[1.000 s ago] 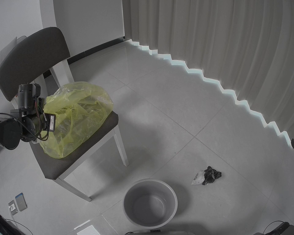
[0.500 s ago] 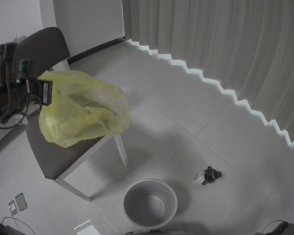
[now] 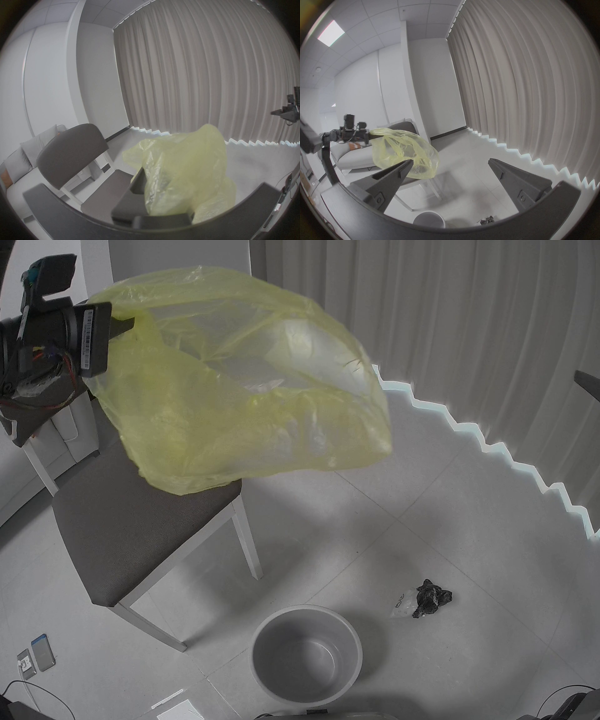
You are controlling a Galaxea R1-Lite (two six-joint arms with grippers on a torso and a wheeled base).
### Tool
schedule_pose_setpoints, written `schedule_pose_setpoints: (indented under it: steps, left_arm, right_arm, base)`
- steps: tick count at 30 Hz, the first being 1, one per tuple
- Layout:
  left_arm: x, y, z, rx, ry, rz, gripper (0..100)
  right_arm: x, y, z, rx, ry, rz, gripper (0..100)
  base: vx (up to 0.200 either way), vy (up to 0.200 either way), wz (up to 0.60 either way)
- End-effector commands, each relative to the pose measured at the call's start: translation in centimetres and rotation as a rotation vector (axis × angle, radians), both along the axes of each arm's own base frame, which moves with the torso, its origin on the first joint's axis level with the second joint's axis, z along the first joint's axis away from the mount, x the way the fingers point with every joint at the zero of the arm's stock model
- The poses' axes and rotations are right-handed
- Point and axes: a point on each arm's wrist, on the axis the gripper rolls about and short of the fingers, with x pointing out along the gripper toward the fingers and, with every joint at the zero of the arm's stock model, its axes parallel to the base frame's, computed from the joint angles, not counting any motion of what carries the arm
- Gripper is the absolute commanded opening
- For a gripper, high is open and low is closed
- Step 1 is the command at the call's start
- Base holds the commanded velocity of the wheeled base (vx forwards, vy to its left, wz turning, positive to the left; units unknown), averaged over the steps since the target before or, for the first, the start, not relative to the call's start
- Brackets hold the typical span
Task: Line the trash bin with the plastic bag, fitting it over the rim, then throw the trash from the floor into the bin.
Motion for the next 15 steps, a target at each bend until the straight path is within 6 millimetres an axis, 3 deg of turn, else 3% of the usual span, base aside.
schedule_pose_setpoints:
  steps: [1,5,15]
  left_arm:
    - [-0.5,-1.0,0.1,0.004,-0.004,-0.056,0]
    - [-0.8,-1.4,0.2,0.004,-0.006,-0.084,0]
    - [-1.2,-1.8,0.4,-0.007,-0.017,-0.116,0]
  right_arm:
    - [4.3,2.5,0.1,-0.002,0.081,0.024,100]
    - [6.0,4.6,-0.6,-0.017,0.109,0.052,100]
    - [10.1,7.0,-2.4,-0.057,0.200,0.077,100]
  base:
    - [0.000,0.000,0.00]
    - [0.000,0.000,0.00]
    - [0.000,0.000,0.00]
